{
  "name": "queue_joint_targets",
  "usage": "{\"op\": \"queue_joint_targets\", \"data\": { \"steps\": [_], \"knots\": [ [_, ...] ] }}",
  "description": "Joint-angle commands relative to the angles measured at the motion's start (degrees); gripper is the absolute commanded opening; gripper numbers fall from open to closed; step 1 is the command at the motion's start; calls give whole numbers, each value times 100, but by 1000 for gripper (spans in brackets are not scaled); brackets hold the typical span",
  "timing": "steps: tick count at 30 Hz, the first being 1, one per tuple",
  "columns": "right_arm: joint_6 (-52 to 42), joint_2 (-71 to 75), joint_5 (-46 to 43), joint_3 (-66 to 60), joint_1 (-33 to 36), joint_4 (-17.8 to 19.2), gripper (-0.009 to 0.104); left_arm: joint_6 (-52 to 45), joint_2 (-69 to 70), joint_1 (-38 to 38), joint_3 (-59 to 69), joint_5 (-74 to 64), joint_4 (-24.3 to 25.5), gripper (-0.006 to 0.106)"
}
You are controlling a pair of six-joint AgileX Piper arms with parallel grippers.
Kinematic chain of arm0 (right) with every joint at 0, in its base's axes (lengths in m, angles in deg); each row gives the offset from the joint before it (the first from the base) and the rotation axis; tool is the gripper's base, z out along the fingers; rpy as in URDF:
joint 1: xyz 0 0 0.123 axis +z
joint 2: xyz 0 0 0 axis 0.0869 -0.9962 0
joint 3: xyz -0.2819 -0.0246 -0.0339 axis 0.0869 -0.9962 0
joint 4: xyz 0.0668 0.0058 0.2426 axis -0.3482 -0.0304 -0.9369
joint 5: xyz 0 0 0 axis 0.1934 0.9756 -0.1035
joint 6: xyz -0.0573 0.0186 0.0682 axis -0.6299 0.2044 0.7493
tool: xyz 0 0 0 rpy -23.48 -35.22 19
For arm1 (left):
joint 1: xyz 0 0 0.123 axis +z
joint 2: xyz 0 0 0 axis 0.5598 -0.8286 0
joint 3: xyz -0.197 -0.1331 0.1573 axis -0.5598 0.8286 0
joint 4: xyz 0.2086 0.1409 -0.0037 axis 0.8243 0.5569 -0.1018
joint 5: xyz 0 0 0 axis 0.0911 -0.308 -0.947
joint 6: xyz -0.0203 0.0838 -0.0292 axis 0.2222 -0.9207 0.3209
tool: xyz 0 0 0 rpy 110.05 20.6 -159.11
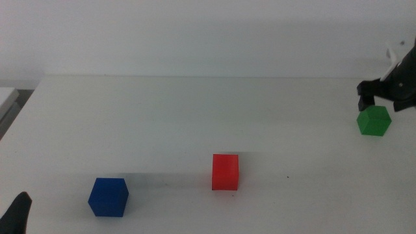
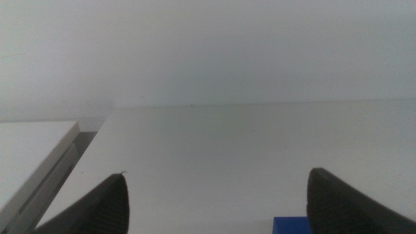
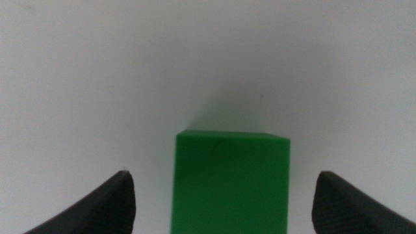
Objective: Stack red cubes first, then green, then blue cubes in a specific spot.
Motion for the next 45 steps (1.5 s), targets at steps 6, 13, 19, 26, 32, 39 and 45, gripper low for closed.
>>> {"op": "queue_joint_targets", "data": {
  "steps": [6, 13, 19, 26, 32, 39, 45],
  "knots": [
    [113, -454, -375, 41, -2, 350, 87, 25, 20, 7, -1, 75, 0, 94],
    [343, -202, -110, 41, 74, 405, 0, 25, 20, 7, -1, 75, 0, 94],
    [1067, 1016, 691, -439, 901, 239, 3, 25, 20, 7, -1, 75, 0, 94],
    [3856, 1978, 848, -1164, 3362, 1310, 2, 25, 20, 7, -1, 75, 0, 94],
    [5805, 1850, 822, -1151, 4861, 1858, 1, 25, 20, 7, -1, 75, 0, 94],
    [5942, 1258, 1110, -551, 5346, 1891, -2, 25, 20, 7, -1, 75, 0, 94],
    [5852, 677, 1726, 300, 5416, 2070, -2, 25, 20, 7, -1, 75, 0, 94]
  ]
}}
